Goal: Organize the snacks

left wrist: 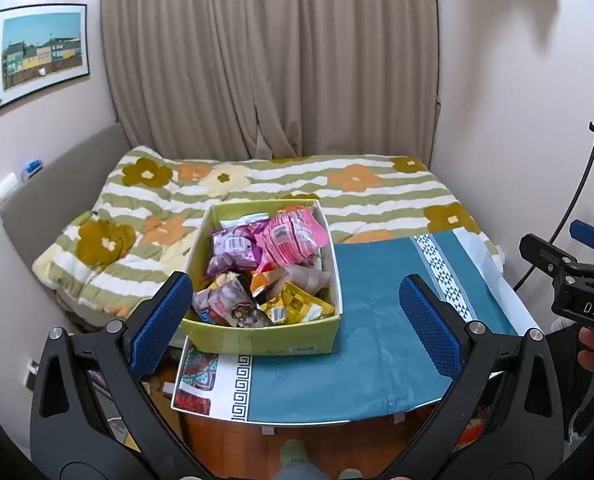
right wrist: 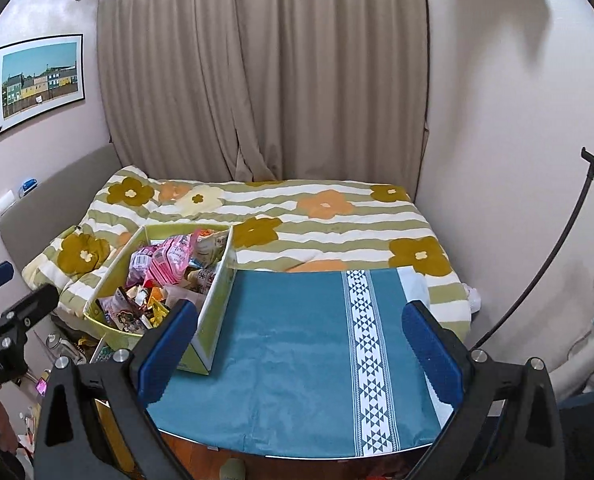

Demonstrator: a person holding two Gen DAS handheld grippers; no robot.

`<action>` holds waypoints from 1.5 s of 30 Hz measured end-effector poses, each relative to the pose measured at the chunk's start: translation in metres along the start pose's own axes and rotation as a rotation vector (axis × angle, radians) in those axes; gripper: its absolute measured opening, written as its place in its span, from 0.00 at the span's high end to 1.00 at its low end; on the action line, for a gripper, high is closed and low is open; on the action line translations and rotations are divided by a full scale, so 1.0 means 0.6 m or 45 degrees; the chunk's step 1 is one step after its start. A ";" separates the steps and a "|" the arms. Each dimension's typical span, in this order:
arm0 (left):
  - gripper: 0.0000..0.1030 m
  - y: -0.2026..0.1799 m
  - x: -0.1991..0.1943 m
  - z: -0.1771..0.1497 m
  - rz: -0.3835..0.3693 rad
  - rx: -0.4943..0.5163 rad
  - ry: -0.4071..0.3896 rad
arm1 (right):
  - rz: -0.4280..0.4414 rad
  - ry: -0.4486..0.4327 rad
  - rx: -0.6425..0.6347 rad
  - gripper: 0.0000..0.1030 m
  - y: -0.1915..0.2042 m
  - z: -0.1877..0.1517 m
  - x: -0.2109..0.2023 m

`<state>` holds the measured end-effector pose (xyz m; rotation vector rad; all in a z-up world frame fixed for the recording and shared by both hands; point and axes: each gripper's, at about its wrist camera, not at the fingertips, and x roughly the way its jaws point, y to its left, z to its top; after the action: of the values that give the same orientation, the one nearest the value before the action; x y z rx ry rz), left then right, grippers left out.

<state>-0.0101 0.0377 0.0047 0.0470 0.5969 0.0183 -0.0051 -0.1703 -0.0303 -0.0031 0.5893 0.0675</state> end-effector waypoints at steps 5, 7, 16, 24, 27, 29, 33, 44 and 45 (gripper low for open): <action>0.00 0.000 -0.001 0.002 -0.013 -0.002 -0.002 | -0.005 -0.006 0.005 0.01 0.001 -0.002 -0.002; 0.00 0.001 -0.001 0.003 -0.012 -0.001 -0.005 | -0.005 -0.005 0.005 0.01 0.000 -0.002 -0.002; 0.00 0.006 0.003 0.006 -0.020 -0.014 -0.002 | -0.016 -0.008 0.013 0.01 0.000 0.000 -0.002; 0.00 0.006 0.004 0.010 -0.027 -0.015 -0.008 | -0.027 -0.013 0.022 0.01 0.011 0.006 -0.001; 0.00 0.007 0.006 0.011 -0.032 -0.019 -0.006 | -0.033 -0.013 0.024 0.01 0.012 0.006 0.000; 0.00 0.007 0.008 0.011 -0.031 -0.025 -0.004 | -0.032 -0.013 0.023 0.01 0.011 0.006 0.000; 0.00 0.006 0.009 0.011 -0.027 -0.027 -0.010 | -0.036 -0.009 0.028 0.01 0.011 0.007 0.001; 0.00 -0.006 0.005 0.013 -0.003 -0.012 -0.044 | -0.038 -0.009 0.031 0.01 0.010 0.008 0.003; 0.00 -0.007 0.003 0.014 -0.004 -0.012 -0.053 | -0.039 -0.009 0.031 0.01 0.010 0.008 0.003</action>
<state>-0.0039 0.0331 0.0103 0.0373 0.5550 0.0173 -0.0014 -0.1639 -0.0271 0.0117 0.5828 0.0306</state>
